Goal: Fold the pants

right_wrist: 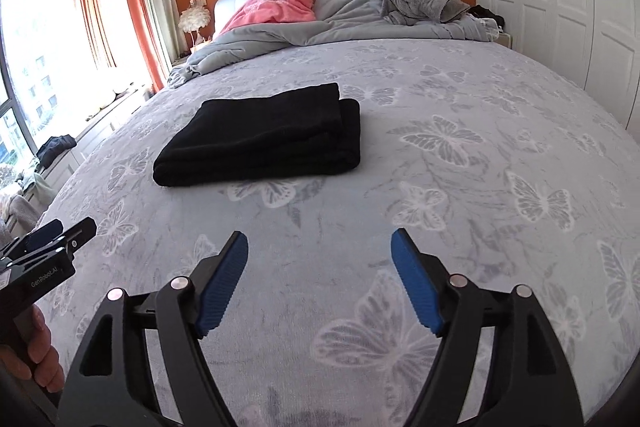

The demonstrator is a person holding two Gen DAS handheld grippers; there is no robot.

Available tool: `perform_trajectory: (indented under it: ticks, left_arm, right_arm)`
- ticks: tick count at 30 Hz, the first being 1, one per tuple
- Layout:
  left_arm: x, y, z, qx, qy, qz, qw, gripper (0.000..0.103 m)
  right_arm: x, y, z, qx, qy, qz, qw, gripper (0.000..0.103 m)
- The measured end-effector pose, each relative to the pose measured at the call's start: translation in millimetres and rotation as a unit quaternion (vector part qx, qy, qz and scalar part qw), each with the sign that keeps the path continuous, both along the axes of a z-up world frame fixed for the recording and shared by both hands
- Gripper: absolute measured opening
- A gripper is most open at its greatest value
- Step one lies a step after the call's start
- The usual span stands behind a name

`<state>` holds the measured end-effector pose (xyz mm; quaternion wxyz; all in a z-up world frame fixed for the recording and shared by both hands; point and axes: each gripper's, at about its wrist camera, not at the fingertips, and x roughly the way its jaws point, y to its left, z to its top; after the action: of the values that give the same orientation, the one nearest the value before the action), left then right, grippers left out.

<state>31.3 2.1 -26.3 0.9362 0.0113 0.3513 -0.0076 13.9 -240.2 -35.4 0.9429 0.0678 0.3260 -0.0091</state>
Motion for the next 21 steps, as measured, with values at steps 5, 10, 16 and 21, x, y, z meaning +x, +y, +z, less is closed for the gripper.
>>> perform_trajectory:
  ticks: [5,10,16,21]
  left_arm:
    - [-6,4,-13,0.025,-0.016,0.008,0.9995,0.076]
    - [-4,2,-23,0.021,-0.024,0.006,0.9995,0.076]
    - [-3,-7,-32,0.031,-0.022,-0.004,0.9993,0.076]
    - [-4,-11,-31,0.024,-0.022,-0.009,0.9994,0.076]
  right_arm:
    - [-1,10,-8,-0.018,0.002,0.003,1.0,0.072]
    - [-3,22,-15,-0.04,-0.007,0.001,0.999,0.072]
    - [-3,27,-16,-0.051,-0.013,0.002,0.999,0.076]
    - [-2,25,-17,-0.047,-0.01,-0.001,0.999,0.076]
